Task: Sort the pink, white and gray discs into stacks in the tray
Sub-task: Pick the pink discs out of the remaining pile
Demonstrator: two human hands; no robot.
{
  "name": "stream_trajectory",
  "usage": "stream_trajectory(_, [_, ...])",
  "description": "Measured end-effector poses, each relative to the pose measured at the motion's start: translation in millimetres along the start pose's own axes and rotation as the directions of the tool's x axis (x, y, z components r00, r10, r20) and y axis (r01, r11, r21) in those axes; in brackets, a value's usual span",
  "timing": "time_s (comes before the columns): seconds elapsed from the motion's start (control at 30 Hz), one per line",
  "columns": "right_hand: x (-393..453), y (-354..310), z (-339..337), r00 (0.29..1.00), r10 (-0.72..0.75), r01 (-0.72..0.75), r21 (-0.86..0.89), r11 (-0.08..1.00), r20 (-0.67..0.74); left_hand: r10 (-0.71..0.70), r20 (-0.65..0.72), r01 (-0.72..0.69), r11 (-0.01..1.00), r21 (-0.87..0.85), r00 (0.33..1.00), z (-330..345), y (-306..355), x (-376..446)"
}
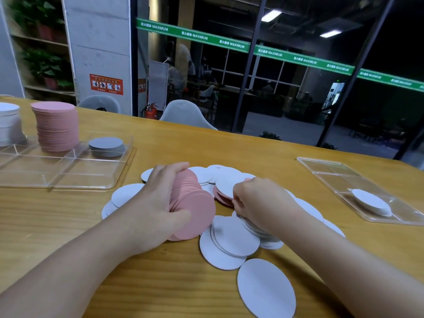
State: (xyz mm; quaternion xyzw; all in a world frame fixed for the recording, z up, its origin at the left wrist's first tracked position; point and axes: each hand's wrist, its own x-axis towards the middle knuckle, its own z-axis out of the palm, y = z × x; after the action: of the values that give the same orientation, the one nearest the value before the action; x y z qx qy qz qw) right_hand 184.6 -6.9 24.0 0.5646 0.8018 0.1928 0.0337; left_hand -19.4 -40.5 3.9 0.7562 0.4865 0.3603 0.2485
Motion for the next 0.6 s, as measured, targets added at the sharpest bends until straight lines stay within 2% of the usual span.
stream_trajectory(0.07, [-4, 1, 3, 0.999, 0.014, -0.015, -0.040, 0.999, -0.041, -0.006, 0.002, 0.006, 1.000, -0.005, 1.000, 0, 0, 0])
stream_trajectory(0.17, [-8, 4, 5, 0.992, 0.073, -0.072, 0.017, 0.997, -0.103, -0.005, 0.002, 0.005, 1.000, -0.003, 1.000, -1, 0, 0])
stream_trajectory(0.27, [-7, 10, 2, 0.963, 0.059, -0.055, 0.023, 0.998, -0.263, -0.005, 0.002, 0.005, 1.000, -0.003, 1.000, 0, -1, 1])
stream_trajectory(0.4, [-11, 25, -2, 0.965, 0.196, -0.118, 0.380, 0.917, -0.174, -0.011, -0.005, 0.011, 1.000, -0.018, 1.000, 1, -2, 2])
stream_trajectory(0.5, [-16, 31, -2, 0.938, 0.246, -0.037, 0.638, 0.770, -0.242, -0.018, -0.008, 0.018, 1.000, -0.025, 1.000, 1, -2, 2])
stream_trajectory(0.6, [-18, 34, -2, 0.944, 0.259, 0.000, 0.786, 0.618, -0.204, -0.028, -0.016, 0.027, 0.999, -0.026, 0.999, 0, -3, 3])
